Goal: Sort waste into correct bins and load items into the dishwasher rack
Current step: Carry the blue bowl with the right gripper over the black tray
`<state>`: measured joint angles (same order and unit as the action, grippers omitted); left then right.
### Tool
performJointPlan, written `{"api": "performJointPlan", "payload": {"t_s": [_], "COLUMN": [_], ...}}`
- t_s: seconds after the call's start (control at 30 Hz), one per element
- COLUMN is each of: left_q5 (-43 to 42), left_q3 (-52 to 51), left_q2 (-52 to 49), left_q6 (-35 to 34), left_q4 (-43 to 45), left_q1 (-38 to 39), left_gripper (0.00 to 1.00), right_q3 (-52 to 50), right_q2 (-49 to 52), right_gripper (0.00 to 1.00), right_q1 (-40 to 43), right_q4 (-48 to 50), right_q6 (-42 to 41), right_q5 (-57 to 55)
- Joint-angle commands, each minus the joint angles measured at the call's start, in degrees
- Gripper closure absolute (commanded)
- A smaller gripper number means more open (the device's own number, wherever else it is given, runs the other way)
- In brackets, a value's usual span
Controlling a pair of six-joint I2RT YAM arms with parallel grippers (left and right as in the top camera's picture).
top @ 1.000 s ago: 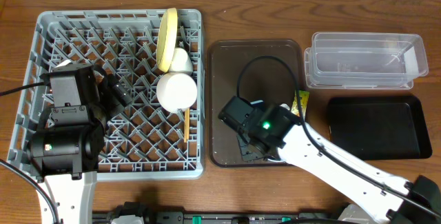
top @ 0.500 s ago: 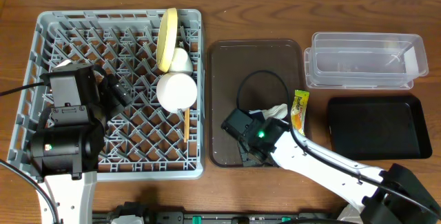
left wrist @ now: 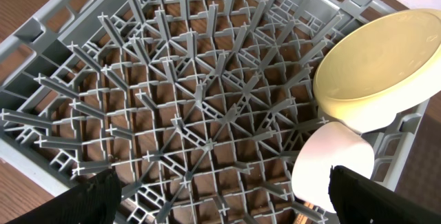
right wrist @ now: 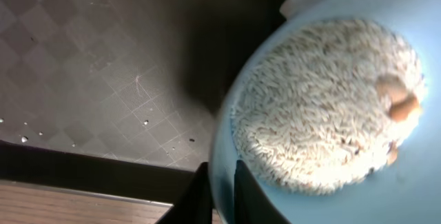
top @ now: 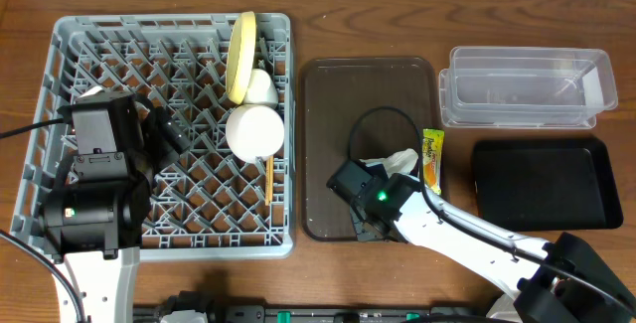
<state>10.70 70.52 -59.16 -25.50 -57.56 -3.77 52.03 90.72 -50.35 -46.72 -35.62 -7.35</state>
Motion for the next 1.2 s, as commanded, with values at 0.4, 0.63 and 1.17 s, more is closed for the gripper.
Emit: {"api": "performJointPlan", "payload": {"t_s": [0.4,0.63,1.17], "left_q5": [0.5,0.52,0.5], "left_q3": [0.33,0.33,0.31], "left_q2": [-0.04,-0.04,-0.04], "left_q6": [0.31,0.31,0.31], "left_q4": [-0.09,-0.09,-0.09], "left_q1": [-0.35,-0.35,-0.35], "left_gripper": [0.03,0.03,0.03], "right_q3": [5.35,10.8,12.59], "right_q2": [-4.92,-10.75,-20.96], "right_gripper": [0.99,0.99,0.99], "right_q1": [0.2,2.64,31.32], "right_q4": [-7.48,-16.31,-23.15], "right_q6": [3.56,7.19,20.83], "right_q5": [-4.98,-5.73,4.33]}}
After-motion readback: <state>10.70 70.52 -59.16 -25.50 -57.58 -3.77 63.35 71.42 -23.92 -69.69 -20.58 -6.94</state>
